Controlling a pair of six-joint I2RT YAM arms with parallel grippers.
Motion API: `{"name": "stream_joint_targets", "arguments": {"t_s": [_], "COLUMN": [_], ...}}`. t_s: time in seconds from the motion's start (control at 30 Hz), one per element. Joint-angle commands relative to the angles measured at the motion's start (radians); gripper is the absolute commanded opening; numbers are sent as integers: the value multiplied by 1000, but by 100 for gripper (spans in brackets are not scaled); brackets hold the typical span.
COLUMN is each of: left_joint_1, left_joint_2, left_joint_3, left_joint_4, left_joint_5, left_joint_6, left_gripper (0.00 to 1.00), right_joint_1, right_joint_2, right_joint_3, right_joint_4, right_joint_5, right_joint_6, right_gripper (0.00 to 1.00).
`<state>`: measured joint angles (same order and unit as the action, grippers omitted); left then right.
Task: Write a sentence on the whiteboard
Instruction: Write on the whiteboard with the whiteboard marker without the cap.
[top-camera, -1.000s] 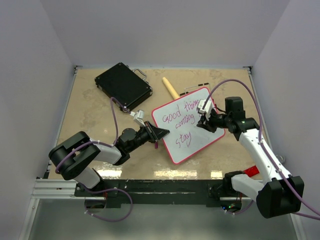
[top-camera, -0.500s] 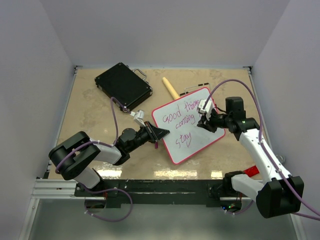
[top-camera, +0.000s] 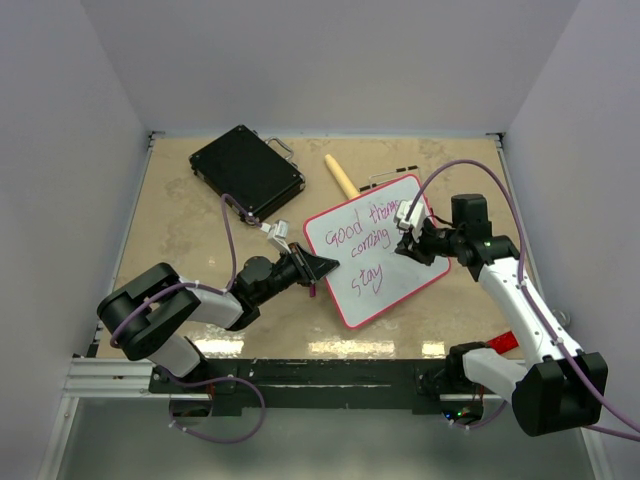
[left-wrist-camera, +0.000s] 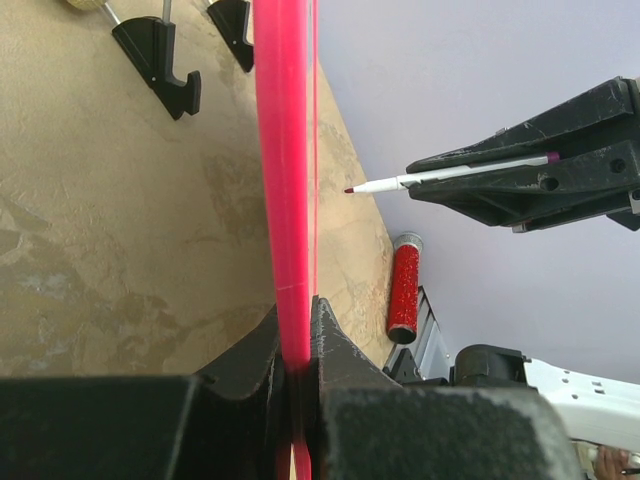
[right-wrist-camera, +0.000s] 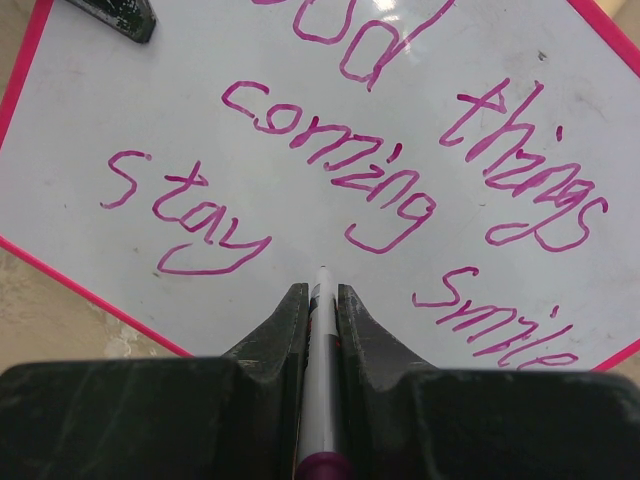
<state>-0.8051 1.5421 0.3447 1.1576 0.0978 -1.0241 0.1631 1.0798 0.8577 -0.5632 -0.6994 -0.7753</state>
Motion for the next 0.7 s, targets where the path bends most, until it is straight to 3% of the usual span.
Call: {"name": "stream_joint_targets", "arguments": {"t_s": [0.0, 0.67], "left_joint_1": [3, 1], "left_joint_2": [-40, -48], "left_joint_3": [8, 5], "left_joint_4": [83, 76], "left_joint_5": [39, 52], "left_joint_6": [62, 81], "left_gripper": [0, 0], "right_joint_1": [-2, -2], "right_joint_2": [-6, -12], "right_joint_3": [1, 14], "right_joint_4": [-10, -33], "right_joint_5": [-15, -49], "right_joint_6": [-38, -64], "right_gripper": [0, 0]}}
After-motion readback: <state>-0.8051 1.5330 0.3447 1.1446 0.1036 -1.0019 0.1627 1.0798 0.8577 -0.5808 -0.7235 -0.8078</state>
